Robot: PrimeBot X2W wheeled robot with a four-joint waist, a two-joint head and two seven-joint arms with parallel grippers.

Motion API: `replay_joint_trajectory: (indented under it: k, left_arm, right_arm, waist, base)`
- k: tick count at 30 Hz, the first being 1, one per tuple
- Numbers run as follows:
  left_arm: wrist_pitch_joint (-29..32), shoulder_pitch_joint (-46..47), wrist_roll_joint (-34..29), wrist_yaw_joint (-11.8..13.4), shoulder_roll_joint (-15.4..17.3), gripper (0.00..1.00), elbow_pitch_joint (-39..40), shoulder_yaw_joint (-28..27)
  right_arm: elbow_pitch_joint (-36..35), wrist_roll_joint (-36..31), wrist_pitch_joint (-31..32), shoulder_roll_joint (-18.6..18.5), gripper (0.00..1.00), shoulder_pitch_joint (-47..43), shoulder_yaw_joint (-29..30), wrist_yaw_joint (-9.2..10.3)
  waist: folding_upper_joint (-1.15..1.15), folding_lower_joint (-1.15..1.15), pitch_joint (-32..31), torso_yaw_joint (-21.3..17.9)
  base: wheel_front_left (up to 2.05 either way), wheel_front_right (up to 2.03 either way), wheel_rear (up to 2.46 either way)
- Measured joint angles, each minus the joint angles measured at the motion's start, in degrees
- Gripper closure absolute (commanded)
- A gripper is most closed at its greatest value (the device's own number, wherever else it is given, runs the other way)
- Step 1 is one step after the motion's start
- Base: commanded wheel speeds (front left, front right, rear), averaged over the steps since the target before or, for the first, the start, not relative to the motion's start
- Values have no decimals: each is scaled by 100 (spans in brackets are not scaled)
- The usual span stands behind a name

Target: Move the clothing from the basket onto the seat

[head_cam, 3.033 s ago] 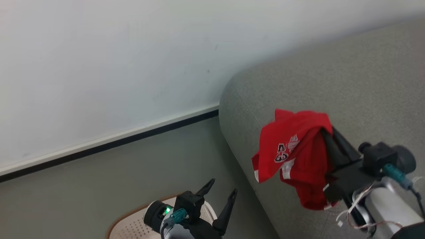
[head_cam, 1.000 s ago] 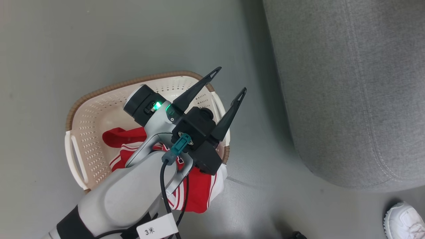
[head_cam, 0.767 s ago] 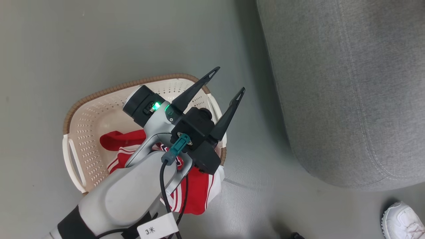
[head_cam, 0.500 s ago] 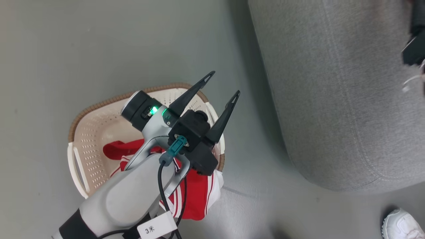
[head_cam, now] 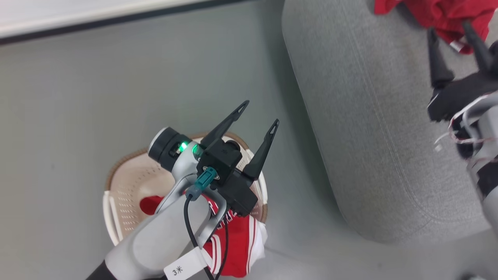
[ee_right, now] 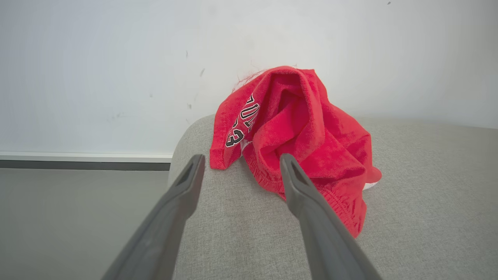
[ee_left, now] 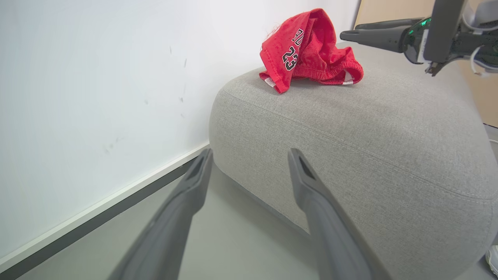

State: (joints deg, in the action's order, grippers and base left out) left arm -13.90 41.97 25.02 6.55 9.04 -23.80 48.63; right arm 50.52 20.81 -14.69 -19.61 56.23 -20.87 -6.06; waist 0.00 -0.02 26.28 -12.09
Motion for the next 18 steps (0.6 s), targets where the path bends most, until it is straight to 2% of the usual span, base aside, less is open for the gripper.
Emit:
replay_joint_trajectory:
  k: [9, 14, 18]
  left_arm:
    - [-38, -460, 293, 1, -35, 0, -222, -216]
    - [-40, -784, 417, 5, 34, 0, -318, -401]
    - [-41, -1117, 598, 8, 154, 0, -346, -630]
  right_arm:
    - [-599, 42, 0, 229, 0, -1063, 140, 12]
    - [-927, 68, 0, 408, 0, -1705, 176, 112]
    - [-1279, 68, 0, 611, 0, -2203, 180, 276]
  waist:
    - [0, 0, -625, 310]
    - [-1, 1, -975, 535]
    - [0, 0, -1271, 700]
  base:
    - [0, 0, 0]
    - [0, 0, 0]
    - [0, 0, 0]
